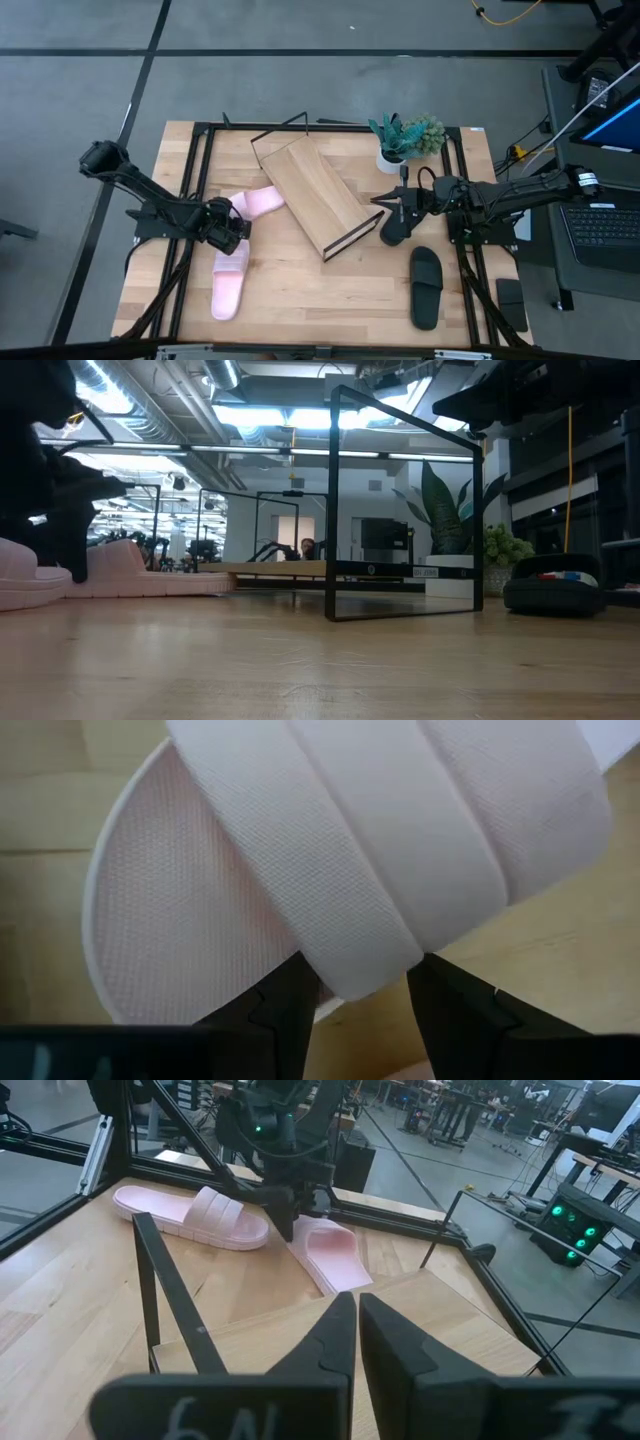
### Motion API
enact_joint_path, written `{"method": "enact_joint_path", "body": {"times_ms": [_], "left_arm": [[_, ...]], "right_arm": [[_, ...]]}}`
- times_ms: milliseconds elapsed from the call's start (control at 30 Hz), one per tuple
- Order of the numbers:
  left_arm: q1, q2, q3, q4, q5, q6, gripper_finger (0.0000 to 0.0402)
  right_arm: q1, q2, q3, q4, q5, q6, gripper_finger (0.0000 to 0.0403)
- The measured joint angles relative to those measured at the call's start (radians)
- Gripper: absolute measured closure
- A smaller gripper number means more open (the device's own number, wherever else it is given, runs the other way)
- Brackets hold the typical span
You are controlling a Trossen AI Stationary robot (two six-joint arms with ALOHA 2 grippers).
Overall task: Pick and place slides into the shelf
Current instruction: Put the top pink slide on the shelf
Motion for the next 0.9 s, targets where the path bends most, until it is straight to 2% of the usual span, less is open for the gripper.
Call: {"method": "enact_joint_path", "body": {"times_ms": [267, 900], "left_arm": [[-0.067, -0.019, 0.015, 0.012, -0.133, 0.01, 0.025], [-0.126, -0.02, -0.056, 0.105, -0.243, -0.002, 0.025]], "right_arm": [[0.0, 0.0, 0.0, 0.015, 0.0, 0.0, 0.0382], [0.0, 0.001, 0.0, 0.022, 0.0, 0.0, 0.0382]]}}
